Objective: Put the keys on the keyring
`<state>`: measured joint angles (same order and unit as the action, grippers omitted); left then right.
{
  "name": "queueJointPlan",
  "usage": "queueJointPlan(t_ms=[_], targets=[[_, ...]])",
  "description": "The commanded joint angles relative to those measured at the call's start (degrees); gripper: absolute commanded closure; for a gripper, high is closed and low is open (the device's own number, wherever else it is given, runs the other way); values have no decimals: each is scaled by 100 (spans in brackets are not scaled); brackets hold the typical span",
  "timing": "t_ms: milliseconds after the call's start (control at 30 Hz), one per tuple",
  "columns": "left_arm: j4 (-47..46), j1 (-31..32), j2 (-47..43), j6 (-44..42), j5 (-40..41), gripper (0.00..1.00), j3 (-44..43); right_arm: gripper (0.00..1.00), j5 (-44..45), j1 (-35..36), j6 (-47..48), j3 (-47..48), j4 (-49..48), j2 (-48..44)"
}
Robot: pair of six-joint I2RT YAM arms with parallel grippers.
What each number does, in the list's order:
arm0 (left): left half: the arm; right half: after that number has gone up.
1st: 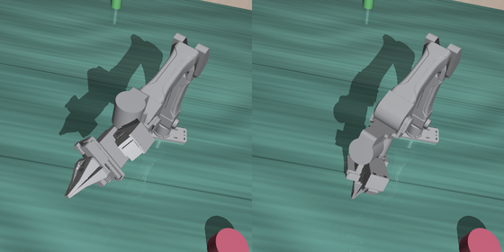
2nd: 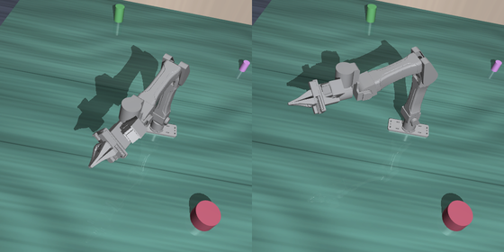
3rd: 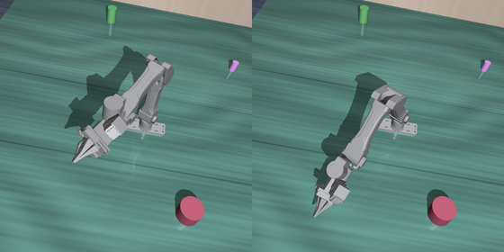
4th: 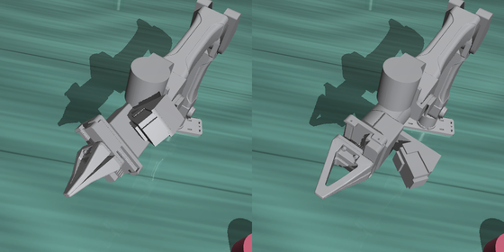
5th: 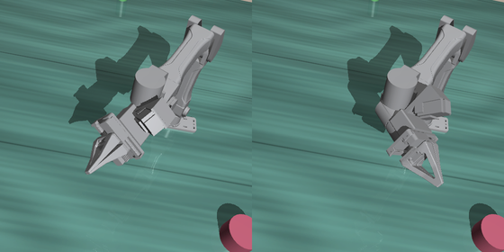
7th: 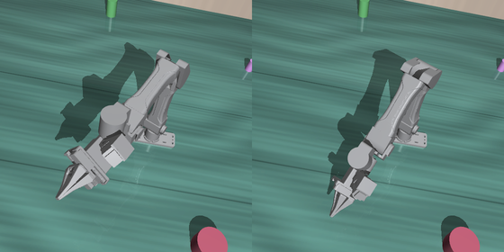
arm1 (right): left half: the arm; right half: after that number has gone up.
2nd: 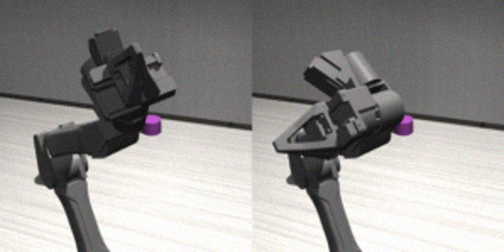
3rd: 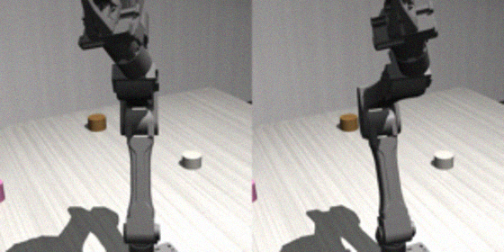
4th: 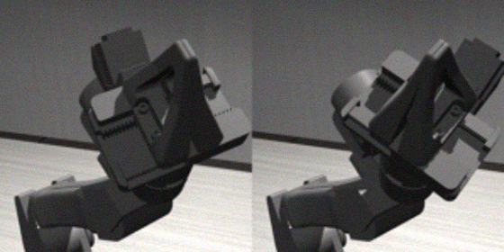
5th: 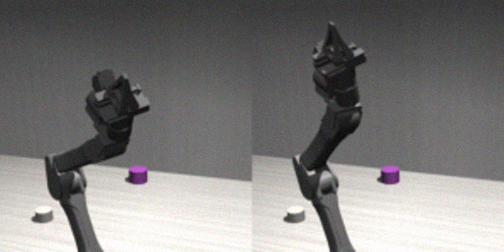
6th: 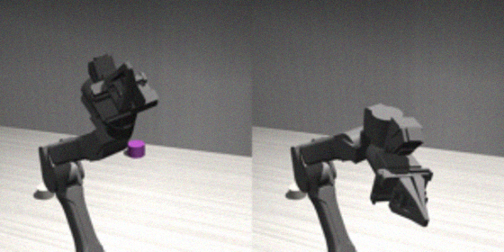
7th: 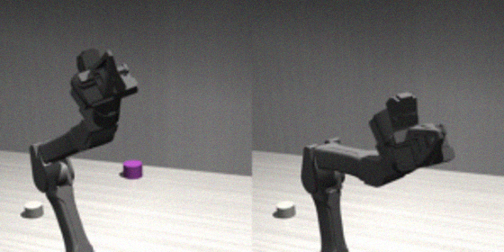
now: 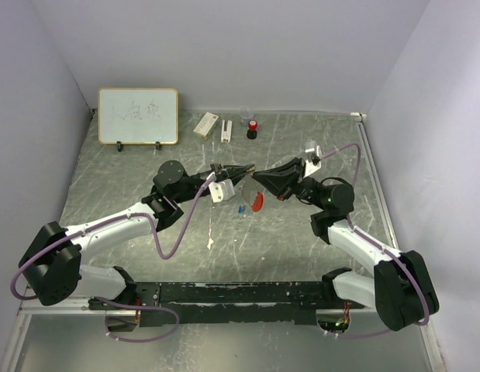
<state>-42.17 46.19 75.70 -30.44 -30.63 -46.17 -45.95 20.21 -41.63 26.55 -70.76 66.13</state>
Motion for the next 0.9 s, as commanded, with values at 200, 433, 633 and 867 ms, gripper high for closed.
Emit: queueJointPlan(t_ms=[200,433,633,867], targets=[[316,-16,61,-336,534,93,-350,100,594,-21,1888,375,2943,-1060],[213,-10,137,-254,534,93,-303,99,864,-22,2588,676,4166,-1350],[-277,-10,76,-140,449,93,-58,80,883,-22,2472,667,4098,-1286],[-80,-7,48,102,214,93,-144,82,1051,-20,2095,225,3346,-1387]])
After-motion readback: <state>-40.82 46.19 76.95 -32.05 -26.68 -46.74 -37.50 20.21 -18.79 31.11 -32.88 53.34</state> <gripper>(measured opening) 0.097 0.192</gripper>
